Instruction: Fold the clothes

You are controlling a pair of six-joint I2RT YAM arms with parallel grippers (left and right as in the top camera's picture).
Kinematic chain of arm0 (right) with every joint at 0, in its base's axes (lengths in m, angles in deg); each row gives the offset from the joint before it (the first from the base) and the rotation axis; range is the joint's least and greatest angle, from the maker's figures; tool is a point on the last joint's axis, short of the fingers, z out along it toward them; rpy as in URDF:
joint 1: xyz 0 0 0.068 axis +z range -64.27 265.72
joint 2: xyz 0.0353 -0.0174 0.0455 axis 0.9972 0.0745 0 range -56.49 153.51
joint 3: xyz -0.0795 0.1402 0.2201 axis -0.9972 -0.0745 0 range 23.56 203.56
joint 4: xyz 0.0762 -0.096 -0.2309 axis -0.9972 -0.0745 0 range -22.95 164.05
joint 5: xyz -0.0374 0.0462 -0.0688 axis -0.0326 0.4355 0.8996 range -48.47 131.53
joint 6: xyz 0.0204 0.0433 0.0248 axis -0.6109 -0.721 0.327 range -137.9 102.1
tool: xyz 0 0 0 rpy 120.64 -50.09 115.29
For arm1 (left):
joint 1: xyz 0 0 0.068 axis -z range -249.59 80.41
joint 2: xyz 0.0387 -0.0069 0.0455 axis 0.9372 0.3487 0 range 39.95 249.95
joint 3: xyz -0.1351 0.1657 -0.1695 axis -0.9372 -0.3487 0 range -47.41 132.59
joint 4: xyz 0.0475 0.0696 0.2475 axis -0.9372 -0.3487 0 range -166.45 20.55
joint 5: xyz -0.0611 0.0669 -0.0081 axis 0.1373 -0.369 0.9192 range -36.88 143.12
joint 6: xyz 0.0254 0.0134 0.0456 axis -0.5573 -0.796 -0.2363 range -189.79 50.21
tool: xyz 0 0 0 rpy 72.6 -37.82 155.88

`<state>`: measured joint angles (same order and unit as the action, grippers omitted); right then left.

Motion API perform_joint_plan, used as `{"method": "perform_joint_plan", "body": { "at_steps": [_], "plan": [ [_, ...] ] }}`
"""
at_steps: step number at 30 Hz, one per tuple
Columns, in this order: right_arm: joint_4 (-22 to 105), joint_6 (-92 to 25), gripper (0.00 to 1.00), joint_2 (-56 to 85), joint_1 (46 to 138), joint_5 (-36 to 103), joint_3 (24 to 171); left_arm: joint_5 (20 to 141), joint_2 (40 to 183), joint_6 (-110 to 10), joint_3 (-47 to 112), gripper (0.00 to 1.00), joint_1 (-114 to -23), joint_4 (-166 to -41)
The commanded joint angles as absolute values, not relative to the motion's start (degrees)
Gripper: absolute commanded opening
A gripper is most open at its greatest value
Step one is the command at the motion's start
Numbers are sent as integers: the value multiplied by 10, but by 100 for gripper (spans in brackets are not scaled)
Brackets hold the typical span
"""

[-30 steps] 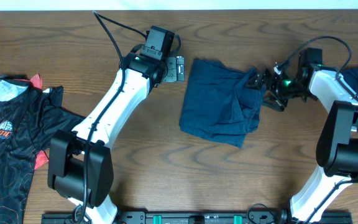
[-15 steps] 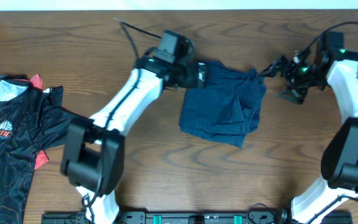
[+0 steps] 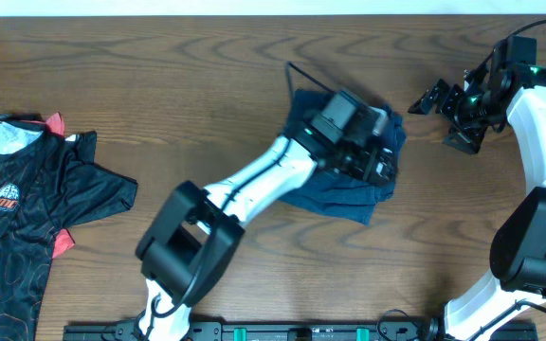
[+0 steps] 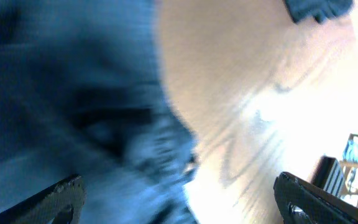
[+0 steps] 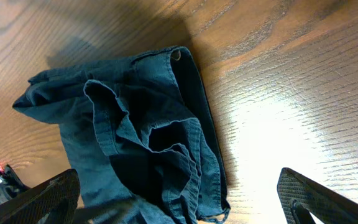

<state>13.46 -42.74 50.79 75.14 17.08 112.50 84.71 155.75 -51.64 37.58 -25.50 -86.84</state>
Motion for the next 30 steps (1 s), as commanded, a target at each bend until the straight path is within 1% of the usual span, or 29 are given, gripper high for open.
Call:
{"method": "perform_joint_plan", "body": {
  "at_steps": [1,5,8,12,19,22,27,30],
  "plan": [
    [125,-402,99,502,740,173,1146,855,1586,-509,376,98,-237,-852],
    [88,-371,99,502,724,173,1189,856,1606,-481,376,98,-232,-834],
    [47,-351,99,502,708,174,1243,857,1609,-483,376,98,-233,-829],
    [9,-350,99,502,691,178,1290,871,1593,-483,384,98,-237,-820],
    [-3,-350,99,502,672,185,1297,876,1547,-483,388,98,-237,-832],
    [-8,-350,99,502,670,193,1297,873,1530,-506,388,98,-237,-833],
    [-19,-347,99,502,669,196,1297,793,1526,-516,388,98,-253,-851],
    [-25,-340,99,502,669,196,1297,799,1550,-515,388,98,-268,-854]
  ]
}}
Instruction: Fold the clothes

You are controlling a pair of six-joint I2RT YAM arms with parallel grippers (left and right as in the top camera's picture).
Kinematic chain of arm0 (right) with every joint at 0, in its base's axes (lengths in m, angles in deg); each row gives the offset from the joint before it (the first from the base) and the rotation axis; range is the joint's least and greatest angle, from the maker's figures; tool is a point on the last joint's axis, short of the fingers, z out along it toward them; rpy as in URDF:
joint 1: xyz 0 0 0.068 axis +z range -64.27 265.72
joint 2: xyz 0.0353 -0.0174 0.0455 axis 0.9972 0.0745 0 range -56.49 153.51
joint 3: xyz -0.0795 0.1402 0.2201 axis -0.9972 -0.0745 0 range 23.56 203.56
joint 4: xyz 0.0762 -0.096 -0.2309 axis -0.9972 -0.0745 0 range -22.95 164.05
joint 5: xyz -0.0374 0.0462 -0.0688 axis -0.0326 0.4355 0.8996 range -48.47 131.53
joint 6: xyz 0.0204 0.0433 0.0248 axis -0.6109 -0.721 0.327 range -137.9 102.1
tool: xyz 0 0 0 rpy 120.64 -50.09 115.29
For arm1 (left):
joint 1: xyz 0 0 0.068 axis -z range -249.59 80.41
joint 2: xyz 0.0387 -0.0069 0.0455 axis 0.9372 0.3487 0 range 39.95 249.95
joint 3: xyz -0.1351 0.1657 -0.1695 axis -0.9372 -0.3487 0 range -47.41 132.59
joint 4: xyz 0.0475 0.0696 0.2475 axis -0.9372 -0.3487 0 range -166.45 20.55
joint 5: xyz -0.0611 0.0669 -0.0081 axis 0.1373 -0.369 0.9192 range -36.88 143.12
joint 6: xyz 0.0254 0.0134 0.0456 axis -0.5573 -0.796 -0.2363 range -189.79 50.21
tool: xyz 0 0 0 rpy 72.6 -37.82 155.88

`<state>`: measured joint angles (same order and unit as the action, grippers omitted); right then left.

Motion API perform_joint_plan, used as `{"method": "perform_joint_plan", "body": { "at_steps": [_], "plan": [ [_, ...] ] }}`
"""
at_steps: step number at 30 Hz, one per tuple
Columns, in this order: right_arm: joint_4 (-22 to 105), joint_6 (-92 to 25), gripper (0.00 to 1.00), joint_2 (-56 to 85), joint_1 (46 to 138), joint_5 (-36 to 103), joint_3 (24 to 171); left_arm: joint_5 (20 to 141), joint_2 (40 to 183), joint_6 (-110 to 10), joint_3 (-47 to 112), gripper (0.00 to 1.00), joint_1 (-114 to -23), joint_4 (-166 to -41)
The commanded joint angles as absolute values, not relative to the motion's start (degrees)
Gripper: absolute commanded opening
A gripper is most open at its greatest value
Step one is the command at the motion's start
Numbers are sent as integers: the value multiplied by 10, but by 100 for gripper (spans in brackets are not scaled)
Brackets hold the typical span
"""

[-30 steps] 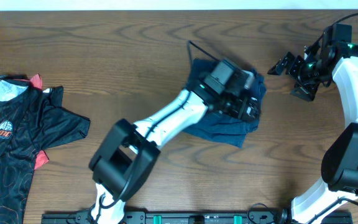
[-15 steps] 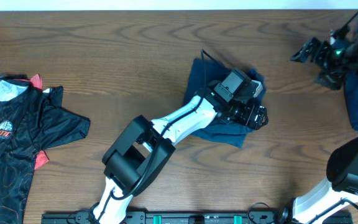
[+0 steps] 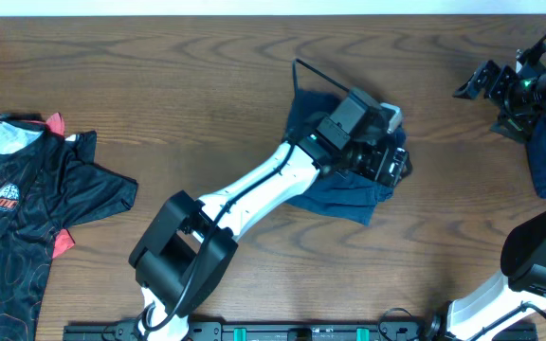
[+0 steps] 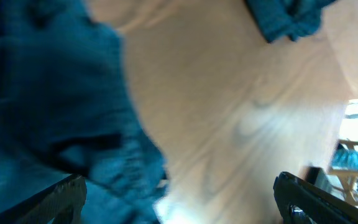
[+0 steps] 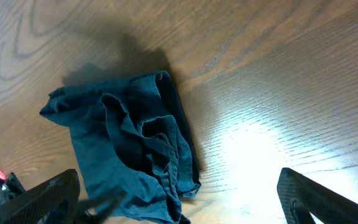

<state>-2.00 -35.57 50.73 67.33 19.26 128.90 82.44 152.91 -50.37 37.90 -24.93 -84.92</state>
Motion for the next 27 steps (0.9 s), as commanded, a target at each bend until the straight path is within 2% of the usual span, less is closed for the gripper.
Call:
{"method": "perform_joint_plan", "body": {
  "at_steps": [1,11,27],
  "plan": [
    [-27,-335,99,502,669,194,1297,801,1562,-515,388,98,-272,-854],
    [-53,-311,99,502,669,188,1297,811,1635,-494,388,98,-284,-776],
    [-55,-304,99,502,669,190,1297,898,1638,-435,392,98,-264,-714]
  ]
}}
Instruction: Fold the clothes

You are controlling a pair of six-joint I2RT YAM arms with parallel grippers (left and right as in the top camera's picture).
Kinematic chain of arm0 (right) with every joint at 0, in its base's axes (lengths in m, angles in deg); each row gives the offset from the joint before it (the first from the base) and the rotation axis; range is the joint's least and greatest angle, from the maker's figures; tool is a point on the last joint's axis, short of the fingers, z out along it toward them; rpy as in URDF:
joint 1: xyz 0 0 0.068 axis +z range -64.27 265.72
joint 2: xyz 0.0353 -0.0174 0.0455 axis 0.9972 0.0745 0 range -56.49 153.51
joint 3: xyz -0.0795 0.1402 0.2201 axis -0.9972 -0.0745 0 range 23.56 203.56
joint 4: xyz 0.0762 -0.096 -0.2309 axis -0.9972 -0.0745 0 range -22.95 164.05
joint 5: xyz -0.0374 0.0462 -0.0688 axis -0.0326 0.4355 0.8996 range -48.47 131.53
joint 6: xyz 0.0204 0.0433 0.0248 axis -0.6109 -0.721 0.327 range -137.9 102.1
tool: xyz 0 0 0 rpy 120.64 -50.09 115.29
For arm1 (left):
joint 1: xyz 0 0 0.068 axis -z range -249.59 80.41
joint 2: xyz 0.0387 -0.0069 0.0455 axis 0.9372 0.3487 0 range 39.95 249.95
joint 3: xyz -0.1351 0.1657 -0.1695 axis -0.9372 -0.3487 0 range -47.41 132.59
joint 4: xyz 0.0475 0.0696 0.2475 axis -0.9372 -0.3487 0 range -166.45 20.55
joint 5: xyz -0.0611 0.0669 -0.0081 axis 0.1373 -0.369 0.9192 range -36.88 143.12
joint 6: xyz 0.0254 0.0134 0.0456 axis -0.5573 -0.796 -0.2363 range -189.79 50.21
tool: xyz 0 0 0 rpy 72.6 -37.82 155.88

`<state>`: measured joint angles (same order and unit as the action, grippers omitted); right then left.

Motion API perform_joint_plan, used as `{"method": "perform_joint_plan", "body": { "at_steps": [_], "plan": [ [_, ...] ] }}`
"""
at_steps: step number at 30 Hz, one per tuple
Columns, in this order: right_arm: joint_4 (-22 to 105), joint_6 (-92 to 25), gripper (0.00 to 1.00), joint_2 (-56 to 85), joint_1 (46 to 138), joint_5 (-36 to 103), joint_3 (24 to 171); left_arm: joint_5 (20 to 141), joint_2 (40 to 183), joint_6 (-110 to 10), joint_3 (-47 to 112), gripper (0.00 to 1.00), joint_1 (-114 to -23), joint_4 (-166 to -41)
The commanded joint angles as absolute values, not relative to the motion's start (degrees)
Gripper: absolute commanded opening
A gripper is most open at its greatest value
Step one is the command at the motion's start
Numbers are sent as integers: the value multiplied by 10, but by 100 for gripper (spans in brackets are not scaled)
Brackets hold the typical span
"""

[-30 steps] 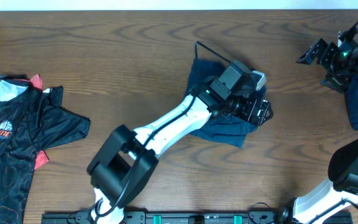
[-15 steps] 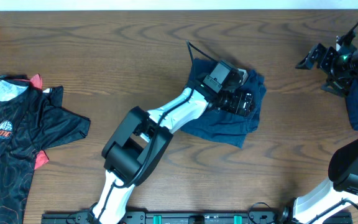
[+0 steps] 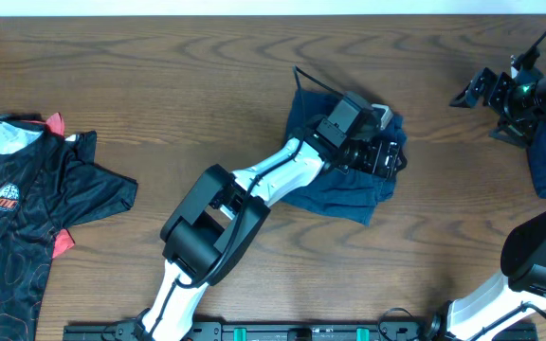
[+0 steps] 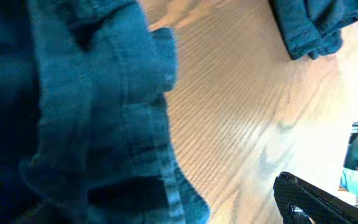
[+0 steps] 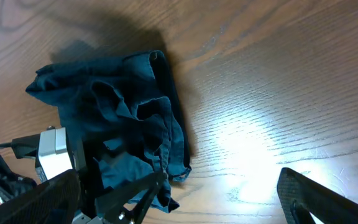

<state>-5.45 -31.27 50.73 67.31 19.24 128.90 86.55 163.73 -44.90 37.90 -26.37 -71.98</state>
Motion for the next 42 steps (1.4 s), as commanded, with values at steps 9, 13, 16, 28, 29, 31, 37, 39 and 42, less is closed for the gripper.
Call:
{"method": "perform_joint_plan", "body": {
  "at_steps": [9,13,16,28,29,31,37,39,42],
  "plan": [
    [-56,-304,99,502,669,190,1297,911,1638,-435,407,98,-241,-712],
    [-57,-305,99,502,669,190,1297,899,1640,-435,407,98,-223,-725],
    [-62,-305,99,502,669,190,1297,879,1642,-435,407,98,-216,-737],
    [-78,-298,99,502,669,190,1297,849,1584,-467,407,98,-250,-770],
    [-78,-298,99,502,669,190,1297,848,1567,-478,407,98,-253,-774],
    [-78,-298,99,502,670,190,1297,827,1524,-496,407,98,-258,-796],
    [-75,-298,99,505,679,193,1291,733,1420,-528,407,98,-290,-895],
    [-74,-298,99,506,686,193,1284,733,1399,-534,407,98,-308,-915],
    [-65,-298,99,507,704,193,1260,729,1383,-537,407,98,-343,-944]
  ]
}}
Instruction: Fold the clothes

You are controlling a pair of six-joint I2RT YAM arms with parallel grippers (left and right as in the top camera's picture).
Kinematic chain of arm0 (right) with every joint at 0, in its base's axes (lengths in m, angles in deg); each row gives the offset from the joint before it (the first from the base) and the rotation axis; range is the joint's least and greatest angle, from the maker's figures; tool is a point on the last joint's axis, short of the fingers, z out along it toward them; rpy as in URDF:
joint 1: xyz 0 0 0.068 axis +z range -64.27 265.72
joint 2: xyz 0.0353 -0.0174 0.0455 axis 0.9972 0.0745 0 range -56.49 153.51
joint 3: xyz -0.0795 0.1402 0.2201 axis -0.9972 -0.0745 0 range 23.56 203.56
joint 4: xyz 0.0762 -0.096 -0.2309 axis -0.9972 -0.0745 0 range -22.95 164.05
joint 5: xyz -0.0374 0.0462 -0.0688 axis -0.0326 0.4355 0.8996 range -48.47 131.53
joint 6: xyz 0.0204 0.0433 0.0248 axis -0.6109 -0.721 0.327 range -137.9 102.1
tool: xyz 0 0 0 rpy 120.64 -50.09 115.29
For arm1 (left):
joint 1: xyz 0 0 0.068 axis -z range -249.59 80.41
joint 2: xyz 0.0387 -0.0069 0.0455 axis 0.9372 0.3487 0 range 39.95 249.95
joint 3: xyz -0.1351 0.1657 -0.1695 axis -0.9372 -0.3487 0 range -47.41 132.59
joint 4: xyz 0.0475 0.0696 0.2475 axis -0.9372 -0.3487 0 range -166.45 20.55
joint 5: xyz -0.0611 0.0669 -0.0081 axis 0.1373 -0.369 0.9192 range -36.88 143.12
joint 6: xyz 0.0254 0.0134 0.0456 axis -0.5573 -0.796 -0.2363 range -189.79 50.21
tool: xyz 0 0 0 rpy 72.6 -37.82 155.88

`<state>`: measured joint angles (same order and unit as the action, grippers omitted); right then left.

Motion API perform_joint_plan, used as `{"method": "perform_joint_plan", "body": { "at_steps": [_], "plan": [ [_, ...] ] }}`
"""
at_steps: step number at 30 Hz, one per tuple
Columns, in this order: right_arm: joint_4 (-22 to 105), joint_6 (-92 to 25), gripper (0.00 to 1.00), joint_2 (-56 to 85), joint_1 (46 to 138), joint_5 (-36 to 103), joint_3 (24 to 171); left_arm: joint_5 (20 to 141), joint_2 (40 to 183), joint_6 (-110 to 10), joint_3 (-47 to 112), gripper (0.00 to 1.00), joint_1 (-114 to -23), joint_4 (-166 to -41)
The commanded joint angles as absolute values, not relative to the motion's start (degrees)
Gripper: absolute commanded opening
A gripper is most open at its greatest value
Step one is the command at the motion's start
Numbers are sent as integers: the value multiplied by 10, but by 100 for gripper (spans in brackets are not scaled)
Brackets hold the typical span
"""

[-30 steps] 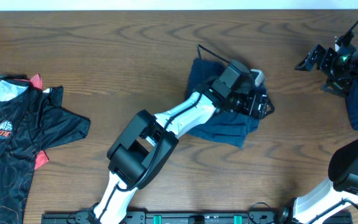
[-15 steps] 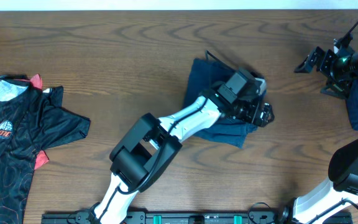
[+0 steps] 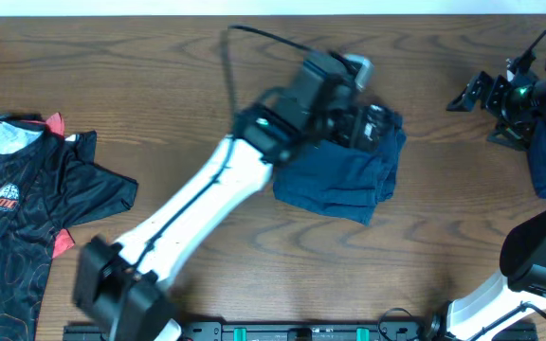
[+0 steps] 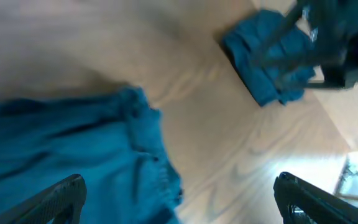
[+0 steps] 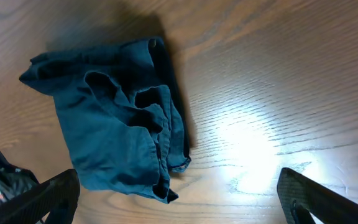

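Note:
Crumpled dark blue shorts (image 3: 335, 180) lie mid-table, partly doubled over; they also show in the right wrist view as shorts (image 5: 114, 134) and in the left wrist view as blurred cloth (image 4: 67, 155). My left gripper (image 3: 366, 121) hangs open above the shorts' far right corner, with nothing between its fingers (image 4: 61, 198). Well to the right of the shorts, my right gripper (image 3: 477, 95) is open and empty, with its fingers (image 5: 316, 196) wide apart. A black patterned shirt (image 3: 27, 213) lies flat at the left edge.
A folded blue garment (image 3: 543, 156) sits at the table's right edge beside the right arm; the left wrist view shows this folded garment (image 4: 269, 62) too. The left arm (image 3: 207, 199) stretches diagonally across the table's middle.
My left gripper was low on the shorts' right edge and is now higher and farther back, still open. The shorts lie much as before. The right arm has hardly moved.
At first my left gripper was down on the right part of the shorts, with the right gripper close by on their right. Then the right gripper stood far right near the folded garment, the left still low on the shorts. Now the left is raised, empty.

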<state>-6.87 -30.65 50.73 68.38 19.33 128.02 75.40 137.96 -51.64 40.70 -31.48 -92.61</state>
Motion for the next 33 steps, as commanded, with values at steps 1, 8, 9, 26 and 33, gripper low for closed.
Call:
{"method": "perform_joint_plan", "body": {
  "at_steps": [1,8,9,26,33],
  "plan": [
    [-60,-298,99,507,711,193,1249,730,1381,-537,407,98,-358,-955],
    [2,-315,99,507,756,196,1150,764,1379,-537,407,98,-438,-1014],
    [12,-318,99,507,760,196,1136,780,1379,-537,407,98,-448,-1016],
    [166,-320,99,507,878,134,1017,815,1379,-550,407,98,-503,-1026],
    [170,-320,99,507,909,135,1014,824,1379,-553,407,98,-503,-1026]
  ]
}}
